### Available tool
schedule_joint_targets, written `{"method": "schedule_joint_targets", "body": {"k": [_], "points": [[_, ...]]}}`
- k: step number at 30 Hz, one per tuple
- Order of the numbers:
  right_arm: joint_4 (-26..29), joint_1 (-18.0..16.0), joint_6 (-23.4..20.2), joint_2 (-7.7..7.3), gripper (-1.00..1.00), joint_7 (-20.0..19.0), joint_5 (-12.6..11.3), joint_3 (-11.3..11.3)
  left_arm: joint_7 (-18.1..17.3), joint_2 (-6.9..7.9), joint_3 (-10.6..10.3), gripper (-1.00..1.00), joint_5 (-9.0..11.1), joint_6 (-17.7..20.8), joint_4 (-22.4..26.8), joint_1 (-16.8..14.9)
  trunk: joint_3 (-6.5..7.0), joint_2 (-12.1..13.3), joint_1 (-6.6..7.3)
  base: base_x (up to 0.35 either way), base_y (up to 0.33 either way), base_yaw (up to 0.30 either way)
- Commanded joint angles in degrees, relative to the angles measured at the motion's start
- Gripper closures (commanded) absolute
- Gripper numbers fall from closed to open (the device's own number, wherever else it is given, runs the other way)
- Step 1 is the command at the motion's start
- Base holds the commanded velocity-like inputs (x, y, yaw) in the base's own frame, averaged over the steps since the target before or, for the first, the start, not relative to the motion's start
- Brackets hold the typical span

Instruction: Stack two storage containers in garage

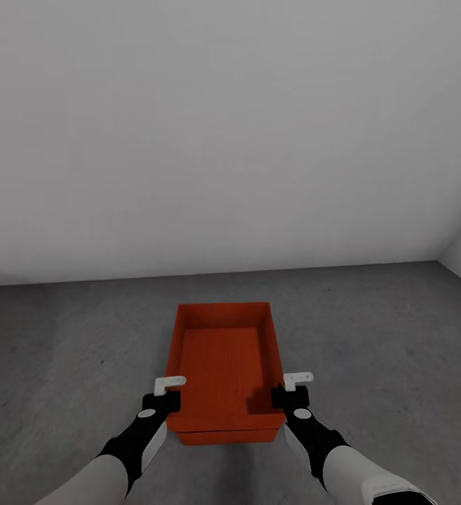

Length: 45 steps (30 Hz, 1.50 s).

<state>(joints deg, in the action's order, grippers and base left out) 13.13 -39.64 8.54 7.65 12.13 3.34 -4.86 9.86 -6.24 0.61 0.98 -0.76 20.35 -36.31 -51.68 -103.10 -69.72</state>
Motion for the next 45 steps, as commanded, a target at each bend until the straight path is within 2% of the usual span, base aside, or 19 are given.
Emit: {"method": "schedule_joint_targets", "body": {"k": [1, 6, 21, 27, 45], "points": [[0.2, -0.1, 0.2, -0.06, 1.00, 0.8, 1.0, 1.3, 3.4, 0.09, 0.5, 1.00, 0.1, -0.1, -0.1, 0.0, -0.22, -0.4, -0.22, 0.000, 0.000, 0.000], [0.2, -0.1, 0.2, -0.05, 1.00, 0.8, 1.0, 1.3, 3.4, 0.09, 0.5, 1.00, 0.1, -0.1, -0.1, 0.0, -1.12, -2.4, -1.32, 0.000, 0.000, 0.000], [0.2, -0.1, 0.2, -0.05, 1.00, 0.8, 1.0, 1.3, 3.4, 0.09, 0.4, 1.00, 0.1, 0.0, -0.1, 0.0, -1.12, -2.4, -1.32, 0.000, 0.000, 0.000], [0.2, -0.1, 0.2, -0.04, 1.00, 0.8, 1.0, 1.3, 3.4, 0.09, 0.5, 1.00, 0.1, 0.0, -0.1, 0.0, -2.20, -4.8, -2.63, 0.000, 0.000, 0.000], [0.2, -0.1, 0.2, -0.04, 1.00, 0.8, 1.0, 1.3, 3.4, 0.09, 0.4, 1.00, 0.1, 0.0, -0.1, 0.0, -2.20, -4.8, -2.63, 0.000, 0.000, 0.000]]}}
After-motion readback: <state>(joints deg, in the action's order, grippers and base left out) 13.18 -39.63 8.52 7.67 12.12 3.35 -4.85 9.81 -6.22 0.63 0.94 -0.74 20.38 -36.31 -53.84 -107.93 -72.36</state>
